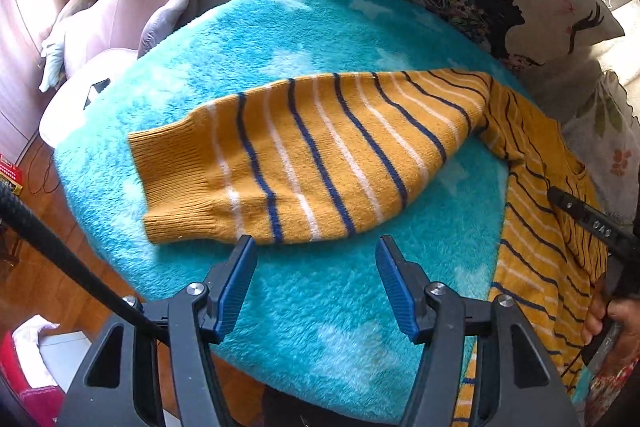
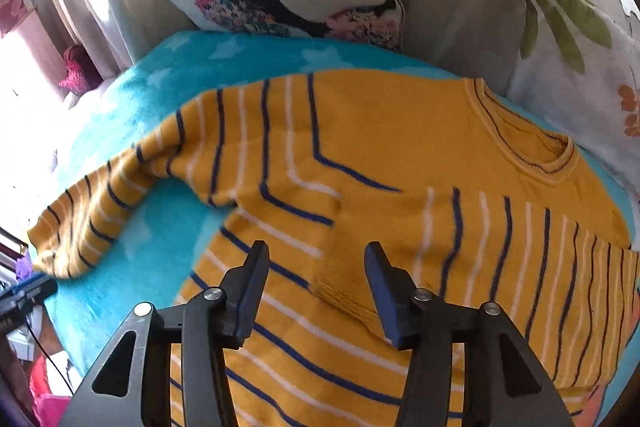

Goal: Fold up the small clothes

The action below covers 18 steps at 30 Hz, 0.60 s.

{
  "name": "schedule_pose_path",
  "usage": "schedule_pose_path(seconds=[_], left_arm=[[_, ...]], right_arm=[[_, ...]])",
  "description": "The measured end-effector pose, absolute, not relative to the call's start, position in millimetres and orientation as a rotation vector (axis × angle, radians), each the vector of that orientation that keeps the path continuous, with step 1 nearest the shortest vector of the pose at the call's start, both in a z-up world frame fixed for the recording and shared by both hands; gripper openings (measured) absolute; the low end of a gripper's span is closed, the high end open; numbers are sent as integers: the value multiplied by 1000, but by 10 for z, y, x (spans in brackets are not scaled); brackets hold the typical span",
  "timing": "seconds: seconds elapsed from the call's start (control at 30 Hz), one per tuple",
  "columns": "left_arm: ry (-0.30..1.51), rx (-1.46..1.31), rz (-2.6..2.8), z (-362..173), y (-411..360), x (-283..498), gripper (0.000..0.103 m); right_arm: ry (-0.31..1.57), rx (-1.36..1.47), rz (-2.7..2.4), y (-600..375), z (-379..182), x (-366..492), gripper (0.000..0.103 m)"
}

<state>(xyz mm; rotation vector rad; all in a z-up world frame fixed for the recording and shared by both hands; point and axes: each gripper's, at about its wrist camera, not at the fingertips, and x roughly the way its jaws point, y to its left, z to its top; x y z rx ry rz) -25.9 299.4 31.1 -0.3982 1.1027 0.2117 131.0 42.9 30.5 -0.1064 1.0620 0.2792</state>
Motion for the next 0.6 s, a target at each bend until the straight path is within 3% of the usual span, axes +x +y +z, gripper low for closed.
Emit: schedule_pose_path(seconds=[0.1, 0.2, 0.23, 0.6], left_arm=[[1098, -395, 189, 311, 2935, -225, 61], [1100, -385, 175, 296, 2897, -214, 61], [1102, -385, 176, 288, 2897, -214, 61], [1092, -455, 241, 236, 3198, -280, 61]], right_arm=[[1061, -119, 240, 375, 218, 1374, 54], [1090, -46, 252, 277, 158, 1435, 29], [1098, -31, 252, 256, 167, 1439, 14], [1098, 127, 329, 390, 438, 1584, 9]])
